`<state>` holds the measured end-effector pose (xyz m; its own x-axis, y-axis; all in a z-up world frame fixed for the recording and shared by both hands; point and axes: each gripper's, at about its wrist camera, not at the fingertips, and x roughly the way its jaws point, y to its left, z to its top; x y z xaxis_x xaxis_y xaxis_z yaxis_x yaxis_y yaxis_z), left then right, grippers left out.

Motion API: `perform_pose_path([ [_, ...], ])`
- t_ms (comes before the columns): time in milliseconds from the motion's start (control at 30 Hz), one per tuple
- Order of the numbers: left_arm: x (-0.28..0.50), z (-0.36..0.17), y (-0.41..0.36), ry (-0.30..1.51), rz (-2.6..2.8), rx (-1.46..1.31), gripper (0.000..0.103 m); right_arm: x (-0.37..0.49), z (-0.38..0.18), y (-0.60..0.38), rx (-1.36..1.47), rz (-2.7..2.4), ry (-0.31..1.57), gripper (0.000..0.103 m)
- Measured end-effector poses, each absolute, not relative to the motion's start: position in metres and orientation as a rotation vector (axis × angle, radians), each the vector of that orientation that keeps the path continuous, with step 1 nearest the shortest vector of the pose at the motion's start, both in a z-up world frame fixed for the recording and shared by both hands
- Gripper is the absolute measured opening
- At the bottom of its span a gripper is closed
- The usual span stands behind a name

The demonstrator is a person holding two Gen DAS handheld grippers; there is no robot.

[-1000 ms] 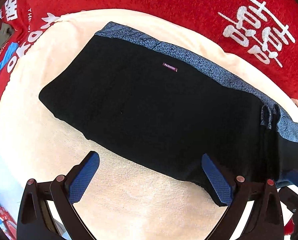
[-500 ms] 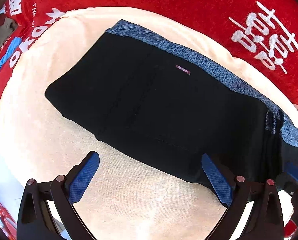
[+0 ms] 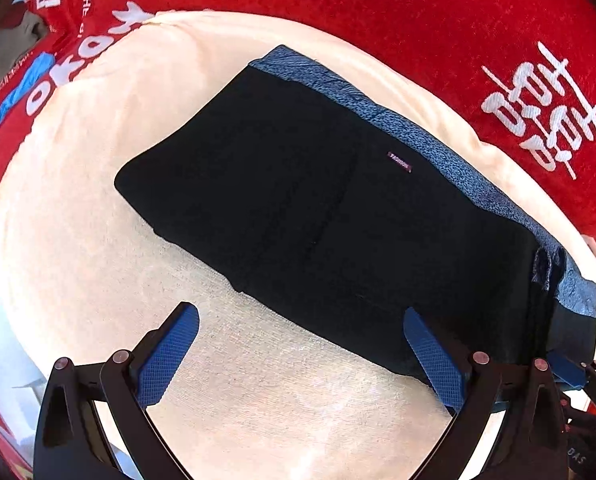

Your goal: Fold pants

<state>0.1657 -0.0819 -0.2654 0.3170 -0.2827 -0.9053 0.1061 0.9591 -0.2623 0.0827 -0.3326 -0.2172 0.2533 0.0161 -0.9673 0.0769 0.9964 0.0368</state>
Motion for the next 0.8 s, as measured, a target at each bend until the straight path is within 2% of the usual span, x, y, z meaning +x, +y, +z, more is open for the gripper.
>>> perform_pose_path([
  [333, 0.177, -0.276, -0.04, 1.222, -0.242, -0.298, 0.103, 0.084, -0.219, -0.329, 0.065, -0.04, 1.316, 0.059],
  [600, 0.198, -0.299, 0.007, 1.18, -0.405, -0.684, 0.103, 0.085, -0.22, -0.329, 0.072, -0.033, 1.315, 0.061],
  [800, 0.209, -0.301, 0.013, 1.131, -0.442, -0.759, 0.103, 0.084, -0.221, -0.329, 0.069, -0.034, 1.312, 0.061],
])
